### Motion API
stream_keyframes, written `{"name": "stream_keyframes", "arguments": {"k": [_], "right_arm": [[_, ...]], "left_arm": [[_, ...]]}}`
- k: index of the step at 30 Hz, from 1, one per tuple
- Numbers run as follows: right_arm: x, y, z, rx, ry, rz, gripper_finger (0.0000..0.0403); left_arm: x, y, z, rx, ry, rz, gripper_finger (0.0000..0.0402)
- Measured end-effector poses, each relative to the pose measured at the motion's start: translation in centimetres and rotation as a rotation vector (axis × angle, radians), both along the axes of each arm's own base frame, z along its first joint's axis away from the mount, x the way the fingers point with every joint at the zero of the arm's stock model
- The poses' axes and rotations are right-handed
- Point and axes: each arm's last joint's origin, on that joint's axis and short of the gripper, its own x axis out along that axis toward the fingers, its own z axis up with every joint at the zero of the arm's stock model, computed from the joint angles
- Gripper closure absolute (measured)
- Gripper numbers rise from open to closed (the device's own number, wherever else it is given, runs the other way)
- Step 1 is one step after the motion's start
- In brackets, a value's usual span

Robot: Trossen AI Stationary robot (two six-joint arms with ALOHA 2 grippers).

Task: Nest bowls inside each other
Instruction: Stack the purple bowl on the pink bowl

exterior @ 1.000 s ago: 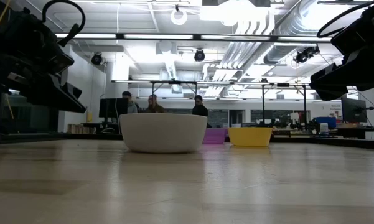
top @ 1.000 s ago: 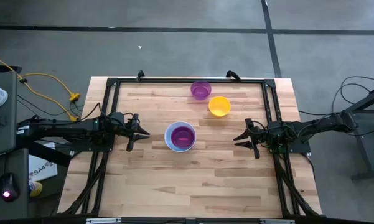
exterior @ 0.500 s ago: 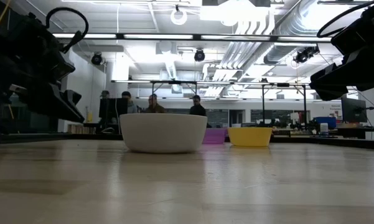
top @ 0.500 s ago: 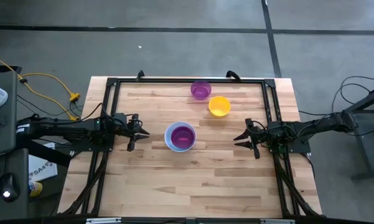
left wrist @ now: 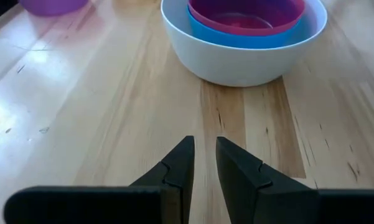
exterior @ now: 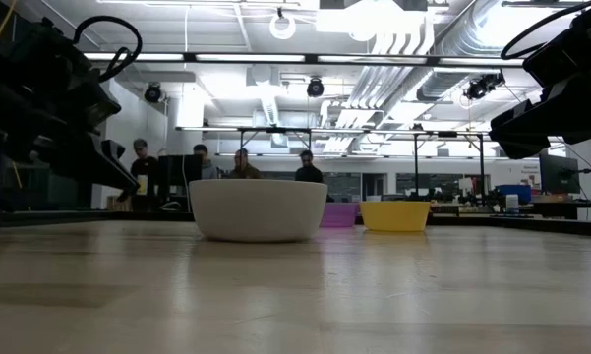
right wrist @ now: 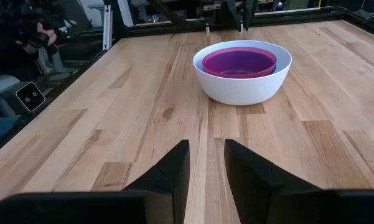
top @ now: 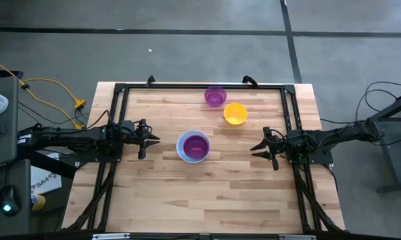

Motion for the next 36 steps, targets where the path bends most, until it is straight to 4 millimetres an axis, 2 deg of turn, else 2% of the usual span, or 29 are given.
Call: {"name": "stream_keyframes", "arguments": {"k": [10,36], "right_arm": [[0.0,0.0,0.0,0.0,0.0,0.0,0.0308],[0.0,0.0,-0.01,0.0,0.0,0.0,0.0308]], "left_arm": [[-0.23,-0.04,0.81,0.024,-0.079,-0.004,0.0334],[-0.15,-0.04,0.99,0.002,-0.102,0.004,0.0334]]}}
